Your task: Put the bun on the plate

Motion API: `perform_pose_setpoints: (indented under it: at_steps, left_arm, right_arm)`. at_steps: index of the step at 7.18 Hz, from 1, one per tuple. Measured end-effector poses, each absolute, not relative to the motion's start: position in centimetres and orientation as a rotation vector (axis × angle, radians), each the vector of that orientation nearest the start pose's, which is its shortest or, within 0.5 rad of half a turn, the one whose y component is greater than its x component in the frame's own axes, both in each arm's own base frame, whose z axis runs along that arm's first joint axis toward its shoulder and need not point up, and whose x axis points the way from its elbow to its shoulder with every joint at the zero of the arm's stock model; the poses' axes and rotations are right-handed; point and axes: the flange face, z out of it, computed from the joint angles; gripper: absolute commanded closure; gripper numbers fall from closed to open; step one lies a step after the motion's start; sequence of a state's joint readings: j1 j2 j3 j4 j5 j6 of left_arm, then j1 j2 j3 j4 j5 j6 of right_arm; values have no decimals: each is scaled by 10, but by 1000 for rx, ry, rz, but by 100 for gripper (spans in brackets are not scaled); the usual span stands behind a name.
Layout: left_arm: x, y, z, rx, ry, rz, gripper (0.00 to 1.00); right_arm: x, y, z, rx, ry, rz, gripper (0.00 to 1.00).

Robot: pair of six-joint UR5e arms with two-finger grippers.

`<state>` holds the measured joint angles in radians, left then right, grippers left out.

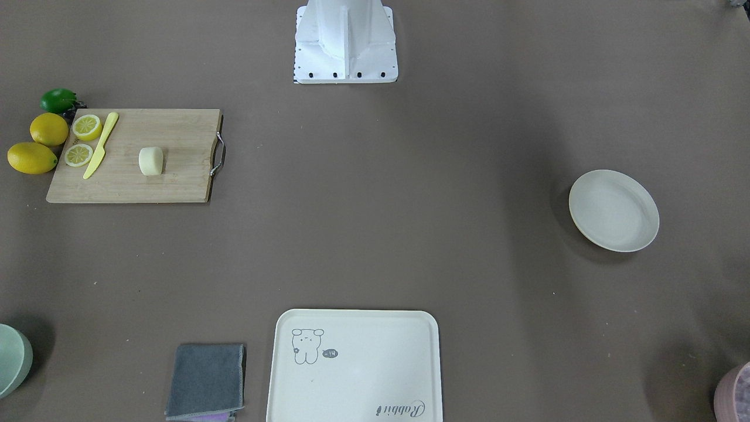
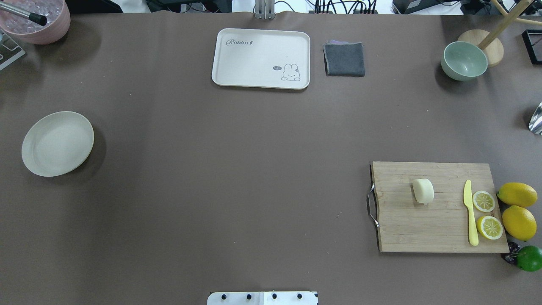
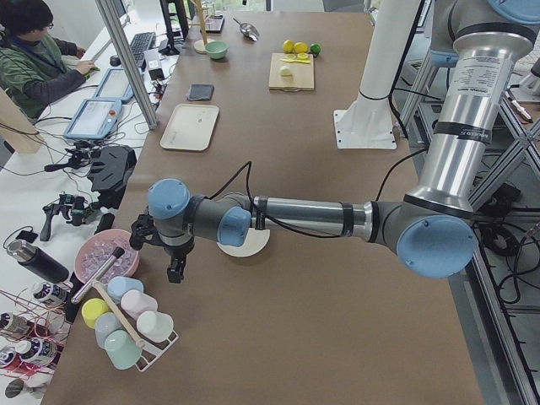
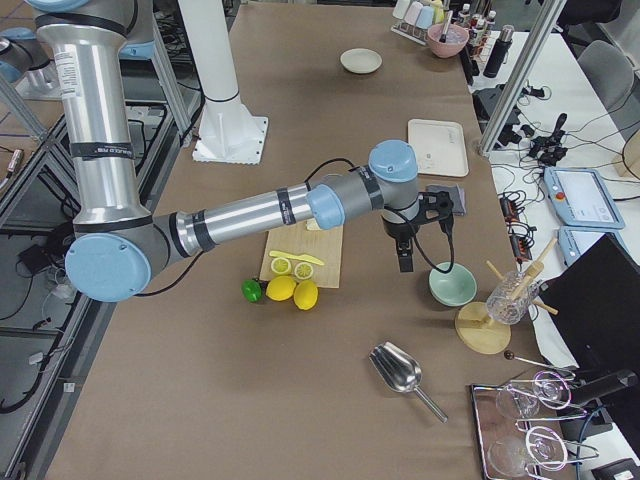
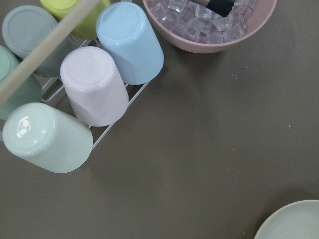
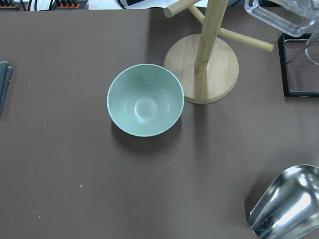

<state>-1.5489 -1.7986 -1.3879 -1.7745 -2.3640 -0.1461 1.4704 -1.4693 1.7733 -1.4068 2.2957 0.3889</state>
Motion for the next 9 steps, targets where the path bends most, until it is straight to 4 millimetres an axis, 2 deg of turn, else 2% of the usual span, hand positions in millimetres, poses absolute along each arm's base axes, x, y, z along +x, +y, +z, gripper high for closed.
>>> perform_pose_setpoints:
  at_steps: [9]
  left_arm:
    - [-51, -604, 590, 247, 805, 13, 2]
  right_arm:
    - [12, -544, 478, 279, -805, 101, 0]
